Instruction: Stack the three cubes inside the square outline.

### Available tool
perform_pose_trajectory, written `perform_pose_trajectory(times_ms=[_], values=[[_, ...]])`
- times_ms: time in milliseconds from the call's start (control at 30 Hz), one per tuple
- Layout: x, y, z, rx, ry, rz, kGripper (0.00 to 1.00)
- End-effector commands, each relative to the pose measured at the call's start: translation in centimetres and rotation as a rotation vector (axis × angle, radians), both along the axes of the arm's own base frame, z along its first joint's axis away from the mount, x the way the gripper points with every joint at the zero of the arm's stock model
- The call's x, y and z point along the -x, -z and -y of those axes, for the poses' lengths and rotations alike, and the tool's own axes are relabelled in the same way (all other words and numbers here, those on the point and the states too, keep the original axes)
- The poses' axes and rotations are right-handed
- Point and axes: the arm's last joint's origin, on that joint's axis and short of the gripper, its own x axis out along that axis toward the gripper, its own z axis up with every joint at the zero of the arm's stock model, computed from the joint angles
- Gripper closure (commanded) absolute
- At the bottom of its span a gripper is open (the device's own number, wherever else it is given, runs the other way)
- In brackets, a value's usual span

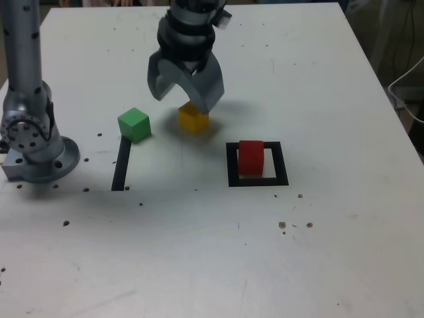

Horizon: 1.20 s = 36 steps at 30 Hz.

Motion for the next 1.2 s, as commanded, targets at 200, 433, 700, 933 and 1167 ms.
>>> perform_pose_trajectory(times_ms=[200, 433, 700, 933, 1167], values=[[-0.4, 1.1, 0.2, -0.003, 0.000, 0.024, 0.33], [-0.4, 1.3, 0.3, -0.001, -0.006, 0.040, 0.51], [-0.3, 1.3, 0.6, 0.050, 0.006, 0.033, 0.69], [-0.5, 1.5, 0.7, 0.073, 0.029, 0.027, 0.84], [-0.7, 1.5, 0.7, 0.084, 0.032, 0.032, 0.90]])
